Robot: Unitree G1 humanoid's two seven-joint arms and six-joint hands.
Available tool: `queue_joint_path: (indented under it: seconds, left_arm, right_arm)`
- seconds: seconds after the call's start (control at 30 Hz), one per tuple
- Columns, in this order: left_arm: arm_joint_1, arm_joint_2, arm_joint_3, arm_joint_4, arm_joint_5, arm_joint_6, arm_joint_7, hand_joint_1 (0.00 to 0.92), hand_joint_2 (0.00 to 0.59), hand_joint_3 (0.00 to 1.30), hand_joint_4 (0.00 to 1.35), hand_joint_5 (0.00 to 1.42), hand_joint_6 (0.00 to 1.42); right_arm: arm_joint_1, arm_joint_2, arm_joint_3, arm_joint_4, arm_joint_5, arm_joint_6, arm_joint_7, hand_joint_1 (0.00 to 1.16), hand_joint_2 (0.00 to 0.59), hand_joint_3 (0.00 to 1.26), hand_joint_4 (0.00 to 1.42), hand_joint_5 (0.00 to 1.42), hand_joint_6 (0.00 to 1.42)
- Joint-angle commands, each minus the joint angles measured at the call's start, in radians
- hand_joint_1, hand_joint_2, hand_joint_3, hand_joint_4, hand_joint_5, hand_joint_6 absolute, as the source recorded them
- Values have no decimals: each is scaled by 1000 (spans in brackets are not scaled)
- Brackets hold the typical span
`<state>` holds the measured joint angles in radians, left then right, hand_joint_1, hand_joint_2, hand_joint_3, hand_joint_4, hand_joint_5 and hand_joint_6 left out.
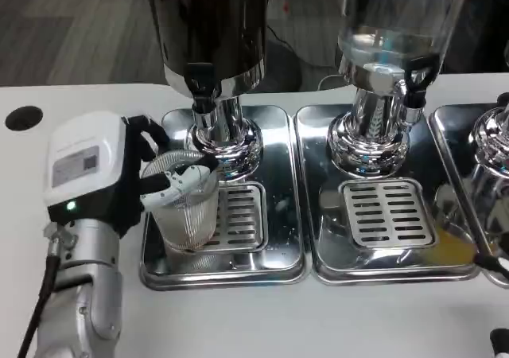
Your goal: Grasp the cup under the faucet to collect the drink, then remove the cup.
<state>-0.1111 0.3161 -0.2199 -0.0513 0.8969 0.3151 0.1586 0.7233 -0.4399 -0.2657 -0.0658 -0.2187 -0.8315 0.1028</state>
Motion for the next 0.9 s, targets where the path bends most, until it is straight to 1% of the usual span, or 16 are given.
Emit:
queue_joint_path:
  seconds: [0.03, 0.17, 0.5, 0.67, 0.77, 0.9]
  left_arm:
    - [-7, -10, -8, 21, -8, -13, 19, 321, 86, 604, 628, 875, 951]
    - [-13, -9, -19, 24, 9, -11, 17, 321, 85, 592, 620, 863, 950]
    - [2, -10, -18, 14, 5, -9, 36, 311, 88, 575, 606, 834, 941]
    - [29, -5, -12, -21, 2, -17, 43, 225, 78, 589, 636, 861, 980]
    - [55, 5, 3, -55, -6, -28, 47, 214, 77, 601, 636, 862, 982]
    - [101, 14, 24, -108, -8, -43, 42, 169, 76, 604, 644, 873, 1031]
  right_arm:
    - [10, -8, -1, 8, 37, -23, 22, 443, 476, 148, 0, 0, 0]
    - [3, -13, 2, 21, 66, -19, 44, 439, 472, 149, 0, 0, 0]
    - [-2, -12, 6, 22, 95, -28, 85, 432, 468, 157, 0, 0, 0]
    - [-2, -6, 4, 21, 98, -30, 93, 429, 467, 161, 0, 0, 0]
    - [0, -3, 5, 19, 104, -28, 96, 428, 467, 164, 0, 0, 0]
    - [-1, 2, 10, 18, 113, -22, 102, 427, 467, 166, 0, 0, 0]
